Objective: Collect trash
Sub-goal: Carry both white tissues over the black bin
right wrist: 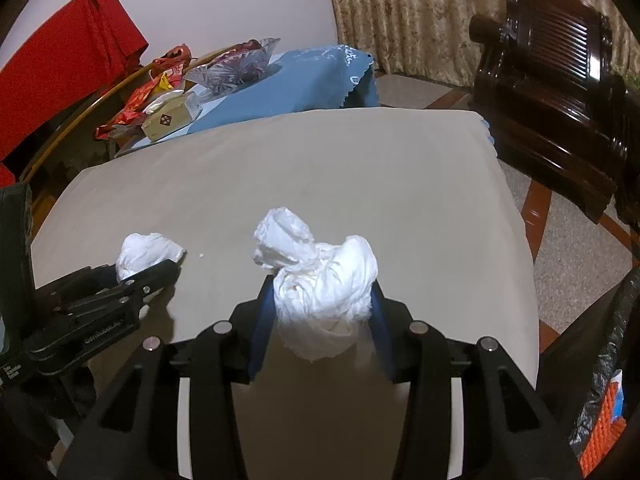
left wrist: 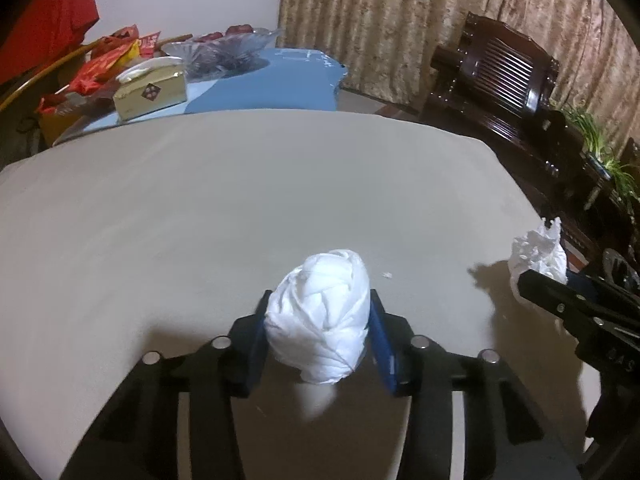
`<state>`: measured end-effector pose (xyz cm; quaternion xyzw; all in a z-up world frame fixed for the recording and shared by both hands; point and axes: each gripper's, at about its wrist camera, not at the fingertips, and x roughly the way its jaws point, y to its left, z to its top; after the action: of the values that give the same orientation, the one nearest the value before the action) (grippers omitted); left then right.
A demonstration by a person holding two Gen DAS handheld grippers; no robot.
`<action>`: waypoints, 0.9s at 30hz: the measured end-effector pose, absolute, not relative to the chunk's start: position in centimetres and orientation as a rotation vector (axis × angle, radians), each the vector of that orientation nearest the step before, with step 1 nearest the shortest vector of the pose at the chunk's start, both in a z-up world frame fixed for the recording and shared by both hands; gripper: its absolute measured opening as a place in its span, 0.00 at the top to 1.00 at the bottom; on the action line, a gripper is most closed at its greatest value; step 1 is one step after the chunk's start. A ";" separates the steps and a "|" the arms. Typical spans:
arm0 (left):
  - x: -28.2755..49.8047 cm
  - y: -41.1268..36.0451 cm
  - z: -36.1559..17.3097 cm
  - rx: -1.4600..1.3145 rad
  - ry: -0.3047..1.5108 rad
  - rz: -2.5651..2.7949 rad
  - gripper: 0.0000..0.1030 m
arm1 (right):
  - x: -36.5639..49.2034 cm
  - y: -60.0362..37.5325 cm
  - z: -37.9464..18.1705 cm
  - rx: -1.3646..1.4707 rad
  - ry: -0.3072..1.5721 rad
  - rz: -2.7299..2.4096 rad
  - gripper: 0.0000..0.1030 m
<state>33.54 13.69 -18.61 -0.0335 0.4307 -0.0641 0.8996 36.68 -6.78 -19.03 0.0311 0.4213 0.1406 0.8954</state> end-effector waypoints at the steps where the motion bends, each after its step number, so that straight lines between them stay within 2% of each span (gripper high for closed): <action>1: 33.4 13.6 -18.5 -0.073 0.890 -0.137 0.61 | 36.5 -6.8 -18.9 0.063 0.871 0.293 0.59; 27: 22.7 12.5 -10.9 -0.088 0.762 -0.103 0.62 | 26.4 -8.5 -12.5 0.063 0.798 0.364 0.58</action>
<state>22.68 12.47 -10.85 -0.0428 0.3715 -0.0501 0.9261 26.43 -8.51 -12.47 0.0304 0.3864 0.1763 0.9048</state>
